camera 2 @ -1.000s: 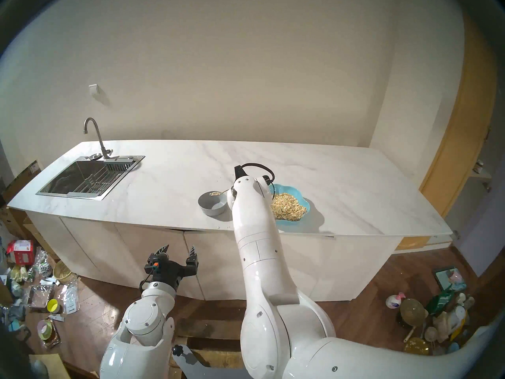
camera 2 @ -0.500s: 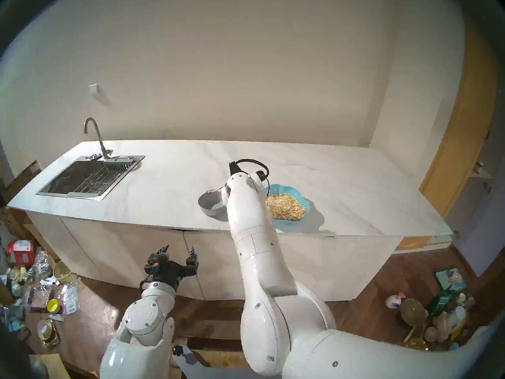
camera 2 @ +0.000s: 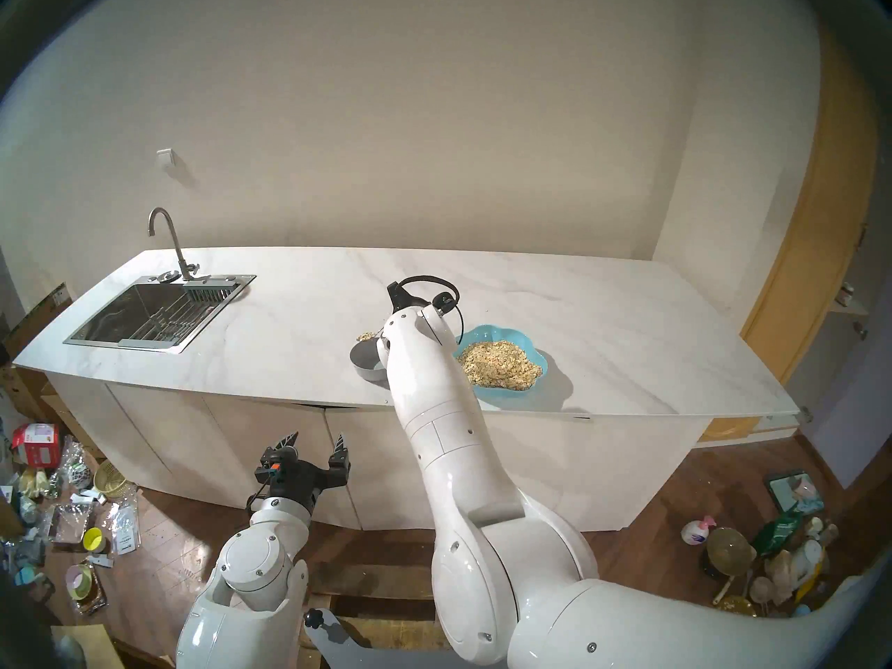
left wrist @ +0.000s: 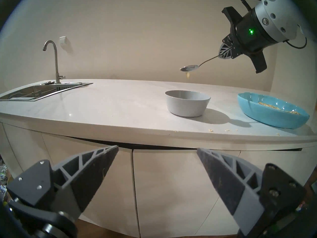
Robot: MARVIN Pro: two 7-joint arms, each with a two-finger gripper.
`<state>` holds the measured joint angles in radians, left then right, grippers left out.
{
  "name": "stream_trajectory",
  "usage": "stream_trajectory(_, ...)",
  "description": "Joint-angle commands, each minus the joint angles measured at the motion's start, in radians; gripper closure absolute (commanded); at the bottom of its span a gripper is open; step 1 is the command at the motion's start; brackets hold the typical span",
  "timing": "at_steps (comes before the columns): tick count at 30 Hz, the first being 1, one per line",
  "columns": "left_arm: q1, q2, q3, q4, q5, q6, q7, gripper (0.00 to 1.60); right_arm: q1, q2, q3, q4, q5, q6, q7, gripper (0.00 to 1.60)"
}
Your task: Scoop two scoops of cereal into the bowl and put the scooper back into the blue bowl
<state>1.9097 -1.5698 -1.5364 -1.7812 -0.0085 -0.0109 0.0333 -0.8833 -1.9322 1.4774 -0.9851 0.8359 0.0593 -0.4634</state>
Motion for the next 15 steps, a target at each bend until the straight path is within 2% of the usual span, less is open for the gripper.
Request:
stream_trajectory(1, -0.004, 0.001, 0.003, -0.026, -0.002, -0.006, -0.004, 0.0, 0.017, 0.017, -0.016, -0.023, -0.021, -0.023, 0.037, 1.6)
stream_trajectory(15, -0.004, 0.001, 0.003, -0.026, -0.002, -0.006, -0.004, 0.0, 0.02, 0.048, -0.043, 0.01, -0.053, -0.045, 0.059, 1.6)
